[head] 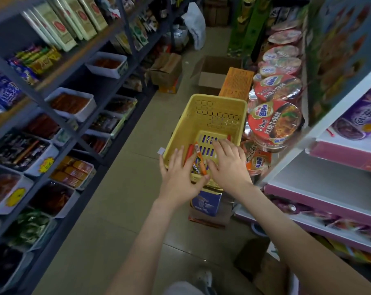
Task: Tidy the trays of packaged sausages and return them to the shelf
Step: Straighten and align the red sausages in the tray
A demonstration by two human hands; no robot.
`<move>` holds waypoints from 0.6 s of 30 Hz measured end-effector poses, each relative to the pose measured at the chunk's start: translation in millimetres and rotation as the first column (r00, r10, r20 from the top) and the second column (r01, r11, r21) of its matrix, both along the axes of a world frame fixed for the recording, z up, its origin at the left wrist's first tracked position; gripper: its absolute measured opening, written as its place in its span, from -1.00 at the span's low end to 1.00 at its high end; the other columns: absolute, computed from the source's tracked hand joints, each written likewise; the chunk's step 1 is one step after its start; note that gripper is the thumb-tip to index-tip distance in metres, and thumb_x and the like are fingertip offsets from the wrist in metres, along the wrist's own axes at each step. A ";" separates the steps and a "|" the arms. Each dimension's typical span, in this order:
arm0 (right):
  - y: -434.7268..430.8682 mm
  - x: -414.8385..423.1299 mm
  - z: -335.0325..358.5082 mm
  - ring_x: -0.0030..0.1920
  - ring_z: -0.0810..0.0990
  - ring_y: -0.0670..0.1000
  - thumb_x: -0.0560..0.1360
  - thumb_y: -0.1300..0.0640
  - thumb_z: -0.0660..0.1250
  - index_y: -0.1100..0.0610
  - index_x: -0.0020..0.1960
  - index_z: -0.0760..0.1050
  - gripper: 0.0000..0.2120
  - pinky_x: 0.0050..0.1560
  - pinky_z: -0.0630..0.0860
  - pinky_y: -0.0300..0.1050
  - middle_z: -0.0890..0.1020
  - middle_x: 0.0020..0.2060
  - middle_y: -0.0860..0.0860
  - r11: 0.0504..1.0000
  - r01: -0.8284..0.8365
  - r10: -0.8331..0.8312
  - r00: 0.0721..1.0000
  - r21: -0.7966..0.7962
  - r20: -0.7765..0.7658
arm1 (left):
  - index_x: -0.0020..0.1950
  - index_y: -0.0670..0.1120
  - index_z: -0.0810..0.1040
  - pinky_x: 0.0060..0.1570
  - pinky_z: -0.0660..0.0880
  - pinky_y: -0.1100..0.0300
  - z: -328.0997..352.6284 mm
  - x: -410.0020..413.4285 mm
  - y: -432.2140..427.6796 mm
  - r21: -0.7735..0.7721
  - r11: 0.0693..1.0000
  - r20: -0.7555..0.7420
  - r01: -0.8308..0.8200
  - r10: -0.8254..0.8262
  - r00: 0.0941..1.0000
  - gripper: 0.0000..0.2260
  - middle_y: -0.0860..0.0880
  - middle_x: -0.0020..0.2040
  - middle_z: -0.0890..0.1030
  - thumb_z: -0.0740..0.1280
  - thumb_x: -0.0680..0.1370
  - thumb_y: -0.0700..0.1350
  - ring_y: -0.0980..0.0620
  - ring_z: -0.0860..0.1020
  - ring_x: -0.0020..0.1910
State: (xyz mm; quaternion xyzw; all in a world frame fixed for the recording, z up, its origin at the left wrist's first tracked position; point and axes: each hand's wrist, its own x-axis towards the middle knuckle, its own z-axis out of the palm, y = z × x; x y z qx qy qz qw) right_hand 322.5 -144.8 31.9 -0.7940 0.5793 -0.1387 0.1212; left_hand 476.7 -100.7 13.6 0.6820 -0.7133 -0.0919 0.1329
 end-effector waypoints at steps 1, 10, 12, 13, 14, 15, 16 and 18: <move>0.4 -1.5 -1.5 0.51 0.10 0.11 0.61 -0.02 0.16 0.17 0.50 0.18 -0.47 0.48 -0.04 0.09 0.24 0.48 0.12 1.000 -0.014 0.014 1.000 0.005 -0.014 | 0.51 0.11 0.17 0.38 -0.37 -0.13 0.5 -0.9 0.1 -0.012 1.000 0.000 -0.005 0.005 1.000 -0.26 -0.08 0.56 0.04 -0.09 0.41 0.43 -0.02 -0.05 0.54; 29.0 -29.5 -15.4 0.50 0.16 0.10 0.58 -0.17 -0.08 0.16 0.47 0.28 -0.39 0.47 -0.02 0.08 0.29 0.47 0.14 0.996 -0.059 0.060 0.998 -0.059 0.014 | 0.50 -0.03 0.24 0.43 -0.26 -0.11 -4.8 -39.6 17.8 -0.097 0.994 -0.137 -0.052 0.038 0.990 -0.47 -0.16 0.53 0.16 -0.08 0.58 0.12 -0.08 0.04 0.53; 39.5 -41.6 -19.6 0.50 0.18 0.12 0.58 -0.15 -0.03 0.16 0.48 0.28 -0.41 0.47 0.00 0.08 0.30 0.47 0.14 0.996 -0.059 0.061 0.998 -0.071 0.014 | 0.50 -0.07 0.25 0.43 -0.21 -0.10 -7.6 -54.2 27.5 -0.114 0.991 -0.162 -0.071 0.052 0.985 -0.46 -0.20 0.52 0.17 -0.09 0.57 0.08 -0.13 0.06 0.53; 45.6 -48.5 -21.4 0.50 0.17 0.12 0.58 -0.15 -0.02 0.16 0.49 0.26 -0.41 0.47 -0.03 0.05 0.29 0.47 0.14 0.996 -0.062 0.063 0.998 -0.071 0.007 | 0.50 -0.08 0.26 0.43 -0.18 -0.11 -10.0 -62.3 33.1 -0.123 0.990 -0.154 -0.069 0.050 0.987 -0.47 -0.22 0.52 0.16 -0.06 0.57 0.07 -0.15 0.06 0.53; 51.9 -56.3 -23.7 0.51 0.16 0.12 0.58 -0.14 -0.02 0.15 0.50 0.23 -0.41 0.47 -0.06 0.03 0.27 0.48 0.14 0.996 -0.062 0.063 0.998 -0.066 0.003 | 0.50 -0.08 0.25 0.43 -0.14 -0.13 -12.7 -71.1 39.3 -0.135 0.989 -0.133 -0.059 0.041 0.990 -0.48 -0.22 0.52 0.15 -0.02 0.57 0.06 -0.16 0.05 0.52; 58.5 -64.9 -26.2 0.51 0.15 0.11 0.57 -0.14 -0.02 0.14 0.51 0.21 -0.40 0.47 -0.07 0.02 0.26 0.48 0.13 0.997 -0.059 0.059 0.998 -0.059 0.004 | 0.50 -0.07 0.24 0.42 -0.10 -0.16 -15.8 -80.8 45.5 -0.142 0.989 -0.110 -0.048 0.033 0.993 -0.48 -0.22 0.52 0.14 0.01 0.56 0.04 -0.17 0.05 0.52; 65.5 -74.4 -29.2 0.51 0.15 0.11 0.56 -0.14 -0.02 0.14 0.52 0.19 -0.40 0.47 -0.06 0.01 0.26 0.49 0.13 0.997 -0.052 0.052 0.999 -0.050 0.007 | 0.51 -0.05 0.21 0.42 -0.08 -0.17 -19.2 -91.4 52.1 -0.139 0.990 -0.094 -0.039 0.026 0.995 -0.48 -0.22 0.53 0.13 0.03 0.54 0.02 -0.17 0.03 0.53; 81.5 -96.9 -37.3 0.52 0.14 0.10 0.57 -0.10 0.02 0.14 0.53 0.15 -0.41 0.48 -0.04 0.00 0.24 0.50 0.12 0.999 -0.031 0.031 1.000 -0.040 0.001 | 0.51 -0.04 0.21 0.41 -0.06 -0.19 -26.6 -115.4 66.6 -0.120 0.992 -0.082 -0.025 0.015 0.996 -0.46 -0.23 0.53 0.11 0.05 0.51 -0.01 -0.17 0.02 0.52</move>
